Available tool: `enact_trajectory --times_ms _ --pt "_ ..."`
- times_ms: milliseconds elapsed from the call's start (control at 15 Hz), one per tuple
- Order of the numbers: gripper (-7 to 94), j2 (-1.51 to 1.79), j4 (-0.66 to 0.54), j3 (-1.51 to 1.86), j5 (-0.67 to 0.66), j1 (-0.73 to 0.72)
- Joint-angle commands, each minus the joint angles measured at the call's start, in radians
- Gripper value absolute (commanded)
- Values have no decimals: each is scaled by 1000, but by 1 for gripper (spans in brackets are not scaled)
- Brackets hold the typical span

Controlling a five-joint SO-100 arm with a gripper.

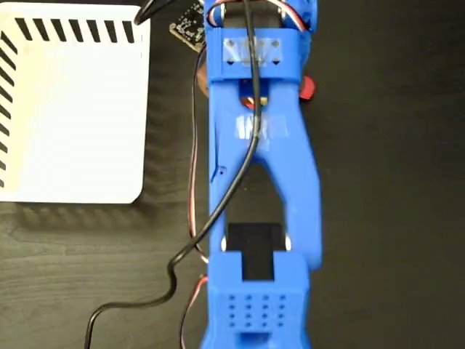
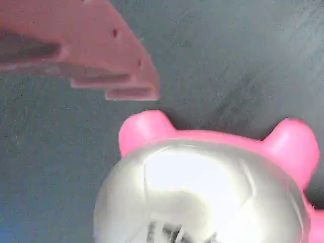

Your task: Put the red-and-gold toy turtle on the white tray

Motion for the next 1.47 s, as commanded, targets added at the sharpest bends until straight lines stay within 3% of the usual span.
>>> enact_trajectory --times_ms 0,1000,1267,1400 --pt "65 2 21 -86 26 9" --pt "65 -287 51 -331 35 52" --pt "40 -298 48 -333 32 46" --pt "17 -295 38 -328 34 54"
